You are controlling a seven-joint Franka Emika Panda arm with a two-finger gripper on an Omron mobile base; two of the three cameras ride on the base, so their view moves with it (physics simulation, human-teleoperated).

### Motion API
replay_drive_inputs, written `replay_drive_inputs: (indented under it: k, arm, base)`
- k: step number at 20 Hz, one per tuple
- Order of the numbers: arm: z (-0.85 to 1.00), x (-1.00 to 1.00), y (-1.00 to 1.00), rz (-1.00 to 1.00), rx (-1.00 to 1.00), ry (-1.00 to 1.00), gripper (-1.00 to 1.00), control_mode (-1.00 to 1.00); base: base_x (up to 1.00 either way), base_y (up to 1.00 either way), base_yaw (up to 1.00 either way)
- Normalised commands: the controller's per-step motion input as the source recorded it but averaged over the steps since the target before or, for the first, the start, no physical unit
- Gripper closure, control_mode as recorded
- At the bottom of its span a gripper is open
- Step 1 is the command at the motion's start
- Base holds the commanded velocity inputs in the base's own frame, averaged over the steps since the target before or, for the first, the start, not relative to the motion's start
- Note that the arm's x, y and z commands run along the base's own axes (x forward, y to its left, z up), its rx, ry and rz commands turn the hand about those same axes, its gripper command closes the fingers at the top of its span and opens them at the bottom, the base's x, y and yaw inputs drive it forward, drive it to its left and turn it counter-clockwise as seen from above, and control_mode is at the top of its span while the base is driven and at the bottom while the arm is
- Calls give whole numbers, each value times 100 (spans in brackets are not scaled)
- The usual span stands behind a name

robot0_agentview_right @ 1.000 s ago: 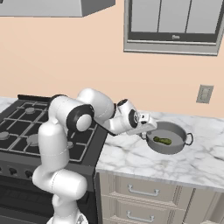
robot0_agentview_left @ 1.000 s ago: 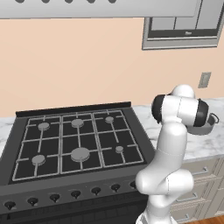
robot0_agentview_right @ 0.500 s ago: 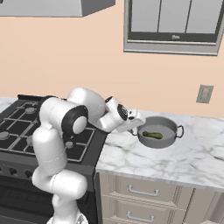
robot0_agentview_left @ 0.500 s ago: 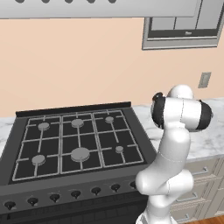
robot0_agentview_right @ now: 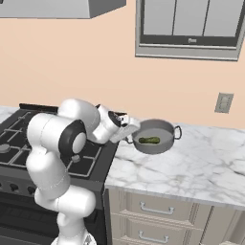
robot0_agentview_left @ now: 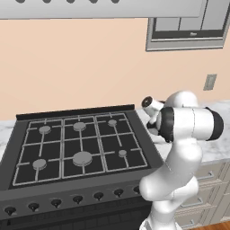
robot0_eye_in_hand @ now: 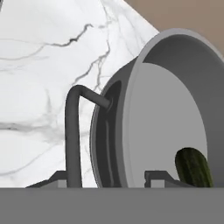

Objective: Turn on the sink faucet. Then move the squash from the counter to the sink. Turn off the sink. Move the vegetable from the sink to the pot next to the stove. Finally move the pot to the rear center burner.

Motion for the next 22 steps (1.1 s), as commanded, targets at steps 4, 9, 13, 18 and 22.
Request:
replay_drive_inputs:
  k: [4,9,13,18,22]
  arm:
    - [41,0,59,26,0,1,100,-100]
    - [31,-1,71,26,0,1,100,-100]
    - [26,-7,80,27,-1,0,100,-100]
    - [22,-5,87,28,-3,1,100,-100]
    - [20,-8,88,29,-4,3,100,-100]
  base:
    - [0,0,0]
    - [0,0,0]
    - [0,0,0]
    - [0,0,0]
    - [0,0,0]
